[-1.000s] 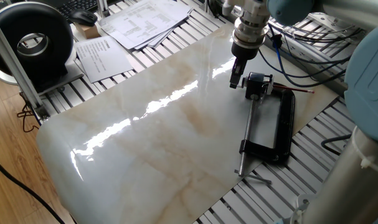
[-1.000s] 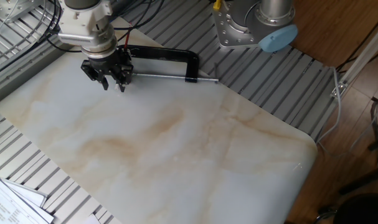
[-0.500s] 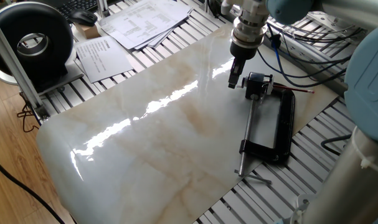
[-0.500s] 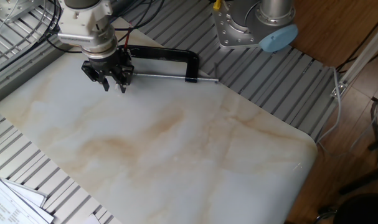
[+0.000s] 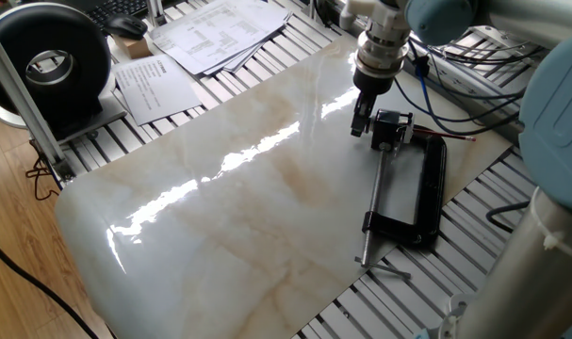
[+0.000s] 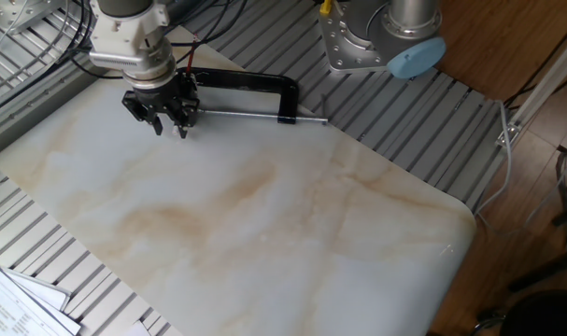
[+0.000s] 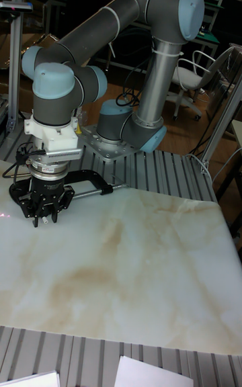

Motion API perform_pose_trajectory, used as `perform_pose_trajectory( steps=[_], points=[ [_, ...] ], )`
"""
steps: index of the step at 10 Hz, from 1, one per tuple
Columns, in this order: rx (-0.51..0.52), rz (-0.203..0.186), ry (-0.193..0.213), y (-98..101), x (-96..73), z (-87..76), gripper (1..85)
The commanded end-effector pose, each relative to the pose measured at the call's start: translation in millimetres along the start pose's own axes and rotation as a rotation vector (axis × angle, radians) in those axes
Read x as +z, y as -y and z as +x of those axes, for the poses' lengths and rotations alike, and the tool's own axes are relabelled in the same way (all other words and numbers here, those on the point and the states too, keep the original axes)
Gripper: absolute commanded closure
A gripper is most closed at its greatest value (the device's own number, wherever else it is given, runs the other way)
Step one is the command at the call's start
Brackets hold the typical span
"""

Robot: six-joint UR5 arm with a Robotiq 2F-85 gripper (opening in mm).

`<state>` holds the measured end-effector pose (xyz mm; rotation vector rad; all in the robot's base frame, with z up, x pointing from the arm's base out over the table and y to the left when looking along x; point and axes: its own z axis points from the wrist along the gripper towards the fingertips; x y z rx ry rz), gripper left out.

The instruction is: Sharpen the pencil with a pencil sharpener

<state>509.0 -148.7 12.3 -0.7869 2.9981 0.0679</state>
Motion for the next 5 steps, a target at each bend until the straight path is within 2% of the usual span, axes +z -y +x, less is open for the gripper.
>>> perform_pose_trajectory(
  steps=[1, 5],
  points=[
    [0.007, 0.002, -0.001, 4.4, 4.9, 6.2, 39.0],
    [-0.003, 0.006, -0.020, 5.5, 4.7, 9.4, 42.7]
  ],
)
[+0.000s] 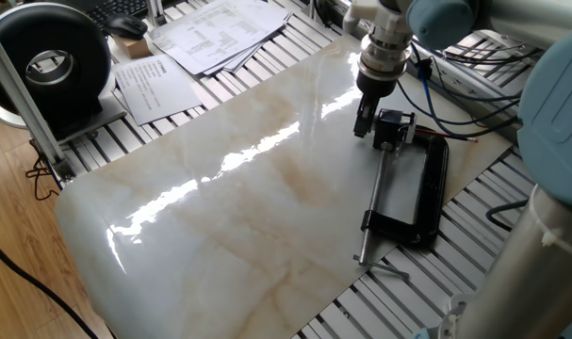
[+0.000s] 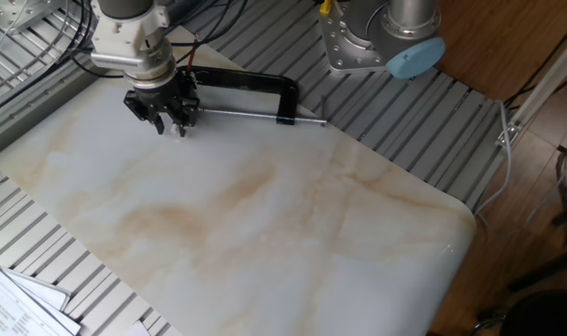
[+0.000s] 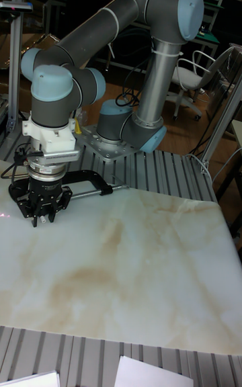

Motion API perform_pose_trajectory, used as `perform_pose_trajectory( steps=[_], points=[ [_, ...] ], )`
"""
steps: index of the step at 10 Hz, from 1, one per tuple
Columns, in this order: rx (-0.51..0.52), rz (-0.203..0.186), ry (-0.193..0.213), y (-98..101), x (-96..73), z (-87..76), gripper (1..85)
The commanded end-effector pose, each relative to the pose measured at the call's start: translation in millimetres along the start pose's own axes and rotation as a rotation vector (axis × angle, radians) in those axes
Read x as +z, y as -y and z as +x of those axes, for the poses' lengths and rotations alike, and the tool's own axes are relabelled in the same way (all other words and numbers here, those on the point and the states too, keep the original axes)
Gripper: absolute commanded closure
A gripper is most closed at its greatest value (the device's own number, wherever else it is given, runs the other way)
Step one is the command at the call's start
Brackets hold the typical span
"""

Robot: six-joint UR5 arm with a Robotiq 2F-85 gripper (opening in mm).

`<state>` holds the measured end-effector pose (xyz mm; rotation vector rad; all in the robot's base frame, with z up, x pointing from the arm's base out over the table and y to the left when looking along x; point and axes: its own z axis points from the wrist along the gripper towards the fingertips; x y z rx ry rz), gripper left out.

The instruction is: Sharpen the pencil with a pencil sharpener

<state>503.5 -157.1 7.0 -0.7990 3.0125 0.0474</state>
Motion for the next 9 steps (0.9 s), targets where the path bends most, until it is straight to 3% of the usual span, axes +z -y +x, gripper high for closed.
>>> perform_pose_trajectory(
  steps=[1, 5, 9],
  points=[
    [0.004, -0.002, -0.014, -0.1, -2.3, 0.5, 42.7],
    [0.018, -0.007, -0.036, -10.6, -9.8, -14.2, 43.0],
    [0.004, -0.012, -0.038, -0.4, -0.6, -17.4, 43.0]
  ],
)
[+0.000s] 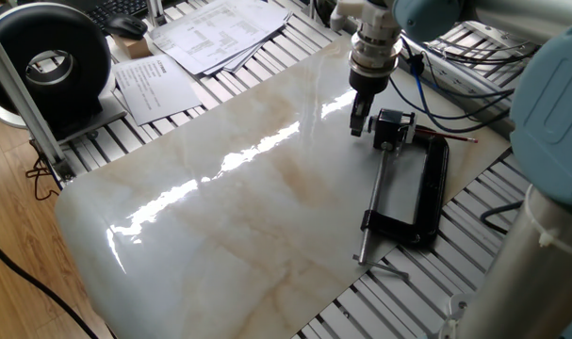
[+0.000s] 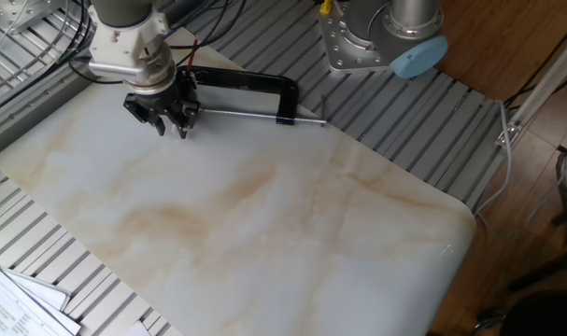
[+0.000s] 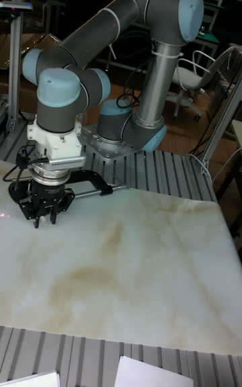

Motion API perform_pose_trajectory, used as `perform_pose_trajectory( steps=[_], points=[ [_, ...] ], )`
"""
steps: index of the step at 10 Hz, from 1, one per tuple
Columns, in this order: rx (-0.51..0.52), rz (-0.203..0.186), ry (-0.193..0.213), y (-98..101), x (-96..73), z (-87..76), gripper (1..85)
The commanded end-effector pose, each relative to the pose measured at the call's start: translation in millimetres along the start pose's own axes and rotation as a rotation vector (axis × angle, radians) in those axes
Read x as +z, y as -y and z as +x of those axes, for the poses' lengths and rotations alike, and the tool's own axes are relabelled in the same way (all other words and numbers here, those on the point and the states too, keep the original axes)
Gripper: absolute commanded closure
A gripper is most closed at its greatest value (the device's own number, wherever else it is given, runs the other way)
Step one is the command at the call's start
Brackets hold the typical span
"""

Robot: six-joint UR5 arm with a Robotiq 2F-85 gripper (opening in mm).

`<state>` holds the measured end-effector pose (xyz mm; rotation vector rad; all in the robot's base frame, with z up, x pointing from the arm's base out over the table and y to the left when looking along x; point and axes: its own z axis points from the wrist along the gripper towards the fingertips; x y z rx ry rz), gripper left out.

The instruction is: Sharpen the pencil with a pencil sharpener

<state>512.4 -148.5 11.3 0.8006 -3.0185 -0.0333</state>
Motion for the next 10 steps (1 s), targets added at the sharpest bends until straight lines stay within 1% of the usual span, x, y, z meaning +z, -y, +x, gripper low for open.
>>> perform_pose_trajectory(
  steps=[1, 3, 5, 6, 8, 9, 10],
  points=[
    [0.004, -0.007, 0.004, 4.8, 6.2, -5.8, 43.3],
    [0.012, -0.031, -0.014, -0.3, 8.9, -0.1, 44.0],
    [0.009, -0.035, -0.027, 4.5, 7.0, 8.1, 45.0],
    [0.009, -0.052, -0.028, 3.2, 5.8, 11.1, 45.3],
    [0.003, -0.052, -0.025, 7.0, 5.8, 11.4, 47.0],
    [-0.004, -0.060, -0.020, 8.7, 6.2, 10.3, 49.7],
    [-0.007, -0.068, -0.019, 10.6, 6.2, 9.1, 63.3]
  ],
)
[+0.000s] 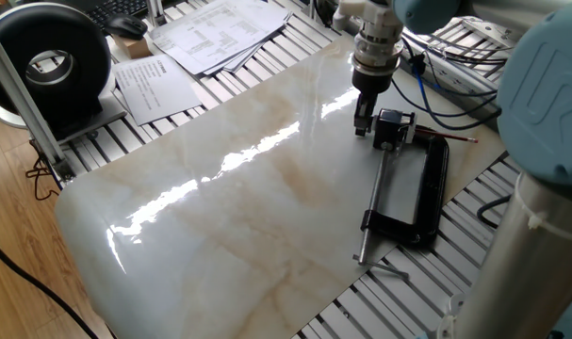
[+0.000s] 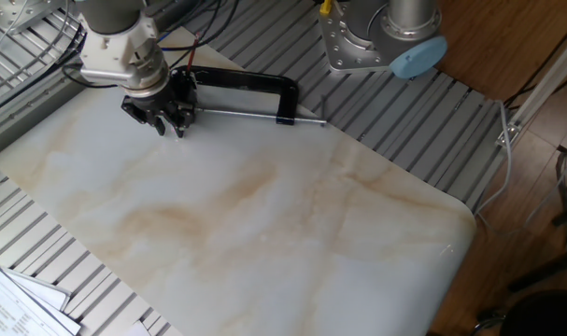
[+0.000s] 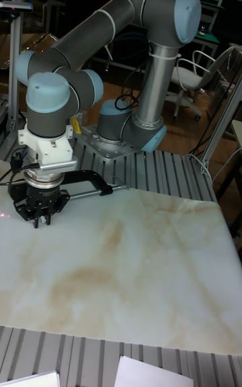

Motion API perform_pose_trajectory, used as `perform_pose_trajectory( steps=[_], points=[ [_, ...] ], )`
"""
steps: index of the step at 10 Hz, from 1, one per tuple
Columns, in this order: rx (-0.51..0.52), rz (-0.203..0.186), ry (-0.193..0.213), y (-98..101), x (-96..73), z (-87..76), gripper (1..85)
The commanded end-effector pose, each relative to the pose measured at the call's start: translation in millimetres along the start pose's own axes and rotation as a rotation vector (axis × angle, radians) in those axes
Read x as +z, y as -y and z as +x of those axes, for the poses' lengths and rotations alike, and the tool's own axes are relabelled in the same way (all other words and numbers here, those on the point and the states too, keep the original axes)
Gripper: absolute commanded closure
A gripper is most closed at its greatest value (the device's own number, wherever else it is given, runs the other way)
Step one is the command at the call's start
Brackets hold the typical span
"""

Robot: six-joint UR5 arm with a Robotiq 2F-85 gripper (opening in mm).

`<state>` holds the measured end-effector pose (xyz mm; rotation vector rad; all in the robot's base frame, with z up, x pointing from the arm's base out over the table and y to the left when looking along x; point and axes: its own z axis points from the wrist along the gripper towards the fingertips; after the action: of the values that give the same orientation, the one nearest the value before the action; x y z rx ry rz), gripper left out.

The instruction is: Sharpen the pencil with a pencil sharpener

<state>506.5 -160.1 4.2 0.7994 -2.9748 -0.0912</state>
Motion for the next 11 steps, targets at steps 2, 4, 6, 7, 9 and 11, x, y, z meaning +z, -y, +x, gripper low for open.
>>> perform_pose_trajectory(
  steps=[2, 4, 6, 7, 9, 11],
  points=[
    [0.001, -0.014, 0.004, 2.4, -3.4, -6.0, 84.3],
    [-0.012, -0.034, 0.032, -1.4, -4.6, -12.1, 84.3],
    [-0.026, -0.051, 0.053, -1.4, -7.3, -15.7, 84.3],
    [-0.028, -0.055, 0.055, 0.2, -8.1, -15.6, 84.3],
    [-0.029, -0.050, 0.056, 5.5, -10.2, -13.2, 84.3],
    [0.006, -0.080, 0.059, -5.4, -9.3, -15.1, 84.3]
  ],
)
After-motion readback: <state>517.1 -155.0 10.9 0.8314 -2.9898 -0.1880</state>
